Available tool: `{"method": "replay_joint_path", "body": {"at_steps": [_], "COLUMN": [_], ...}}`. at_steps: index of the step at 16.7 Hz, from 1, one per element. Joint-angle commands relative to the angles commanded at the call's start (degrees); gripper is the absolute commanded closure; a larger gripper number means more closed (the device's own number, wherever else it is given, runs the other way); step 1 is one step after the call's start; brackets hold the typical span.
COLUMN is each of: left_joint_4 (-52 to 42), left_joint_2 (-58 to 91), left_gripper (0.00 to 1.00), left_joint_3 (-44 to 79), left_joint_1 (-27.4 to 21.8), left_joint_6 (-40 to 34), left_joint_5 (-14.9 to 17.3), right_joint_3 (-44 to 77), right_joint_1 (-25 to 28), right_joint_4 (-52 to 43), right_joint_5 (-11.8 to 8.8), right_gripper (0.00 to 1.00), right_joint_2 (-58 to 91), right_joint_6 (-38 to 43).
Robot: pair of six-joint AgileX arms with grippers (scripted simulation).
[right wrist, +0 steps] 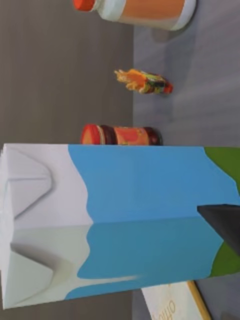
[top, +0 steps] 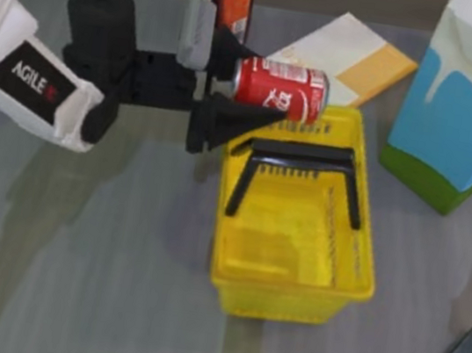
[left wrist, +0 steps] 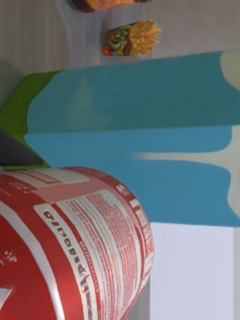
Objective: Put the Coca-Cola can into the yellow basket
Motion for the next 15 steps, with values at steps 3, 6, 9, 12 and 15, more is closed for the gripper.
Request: {"method": "replay_joint_path", "body": {"at_steps": [3,6,9,12,15], "left_joint_4": [0.0,0.0,0.0,0.0,0.0], "left_joint_2": [0.0,0.0,0.0,0.0,0.0], "left_gripper": [0.77,0.55,0.32,0.1,0.0], "left_joint_3": [0.0,0.0,0.0,0.0,0.0], "left_joint_1": [0.0,0.0,0.0,0.0,0.0], "left_joint_6": [0.0,0.0,0.0,0.0,0.0], "left_joint_5": [0.0,0.0,0.0,0.0,0.0], "right_joint_3": [0.0,0.0,0.0,0.0,0.0], "right_joint_1": [0.0,0.0,0.0,0.0,0.0], "right_joint_4": [0.0,0.0,0.0,0.0,0.0], "right_joint_5": [0.0,0.0,0.0,0.0,0.0], "right_gripper": [0.0,0.0,0.0,0.0,0.0], "right_joint_2": [0.0,0.0,0.0,0.0,0.0], "right_joint_6": [0.0,0.0,0.0,0.0,0.0]}}
